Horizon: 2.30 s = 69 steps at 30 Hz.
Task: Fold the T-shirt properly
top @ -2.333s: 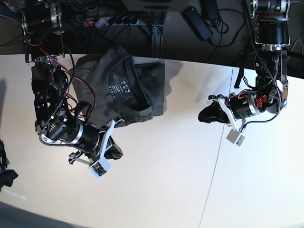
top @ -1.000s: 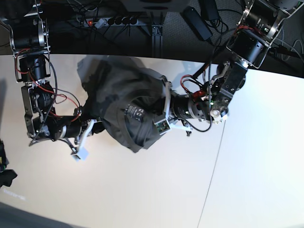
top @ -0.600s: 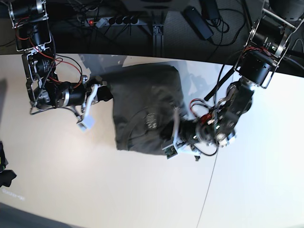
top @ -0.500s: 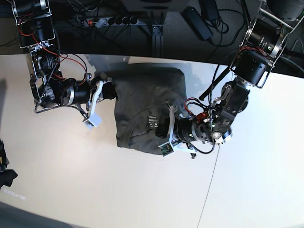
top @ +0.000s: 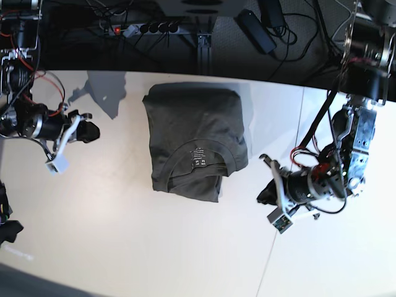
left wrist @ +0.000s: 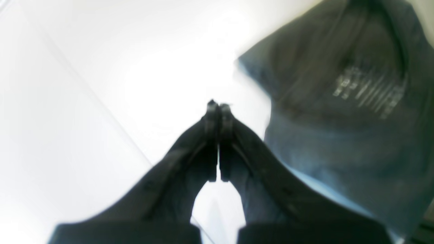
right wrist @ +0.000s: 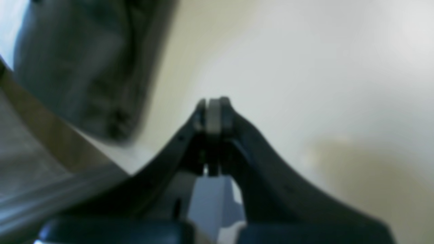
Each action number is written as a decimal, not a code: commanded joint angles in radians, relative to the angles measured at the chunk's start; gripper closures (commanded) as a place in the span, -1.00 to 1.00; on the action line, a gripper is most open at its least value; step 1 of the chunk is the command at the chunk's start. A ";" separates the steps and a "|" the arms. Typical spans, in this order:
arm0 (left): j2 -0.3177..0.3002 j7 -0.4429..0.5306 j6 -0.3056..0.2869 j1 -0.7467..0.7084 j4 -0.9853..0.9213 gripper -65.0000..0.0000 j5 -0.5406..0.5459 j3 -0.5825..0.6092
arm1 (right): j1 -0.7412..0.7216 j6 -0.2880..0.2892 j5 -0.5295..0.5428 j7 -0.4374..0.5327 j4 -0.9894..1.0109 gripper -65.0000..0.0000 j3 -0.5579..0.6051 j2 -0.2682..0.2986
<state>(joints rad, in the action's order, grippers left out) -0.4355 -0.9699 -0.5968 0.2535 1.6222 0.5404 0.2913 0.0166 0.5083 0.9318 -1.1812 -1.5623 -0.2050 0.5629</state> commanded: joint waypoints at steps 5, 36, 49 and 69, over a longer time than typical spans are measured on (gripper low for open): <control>-0.113 0.015 0.002 -0.219 0.196 1.00 0.026 -0.159 | 0.177 0.072 0.051 -0.017 -0.109 1.00 -0.151 0.072; -0.105 0.478 -0.101 -1.019 -0.366 1.00 -0.073 -0.702 | 0.924 0.056 -0.118 0.216 0.153 1.00 -0.393 -0.058; -0.009 0.688 0.085 -0.534 -1.136 1.00 -0.355 -0.365 | 0.499 0.037 -0.327 0.379 0.969 1.00 -0.282 -0.080; 0.233 0.712 0.234 -0.283 -1.210 1.00 -0.357 0.109 | 0.075 -0.082 -0.482 0.447 1.020 1.00 -0.098 -0.420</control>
<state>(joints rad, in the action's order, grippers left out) -0.1970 -0.2573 -0.3664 -0.0311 0.4076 0.1833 0.4000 0.0998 0.4671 0.4465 -0.7353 -0.5316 -0.3016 0.1345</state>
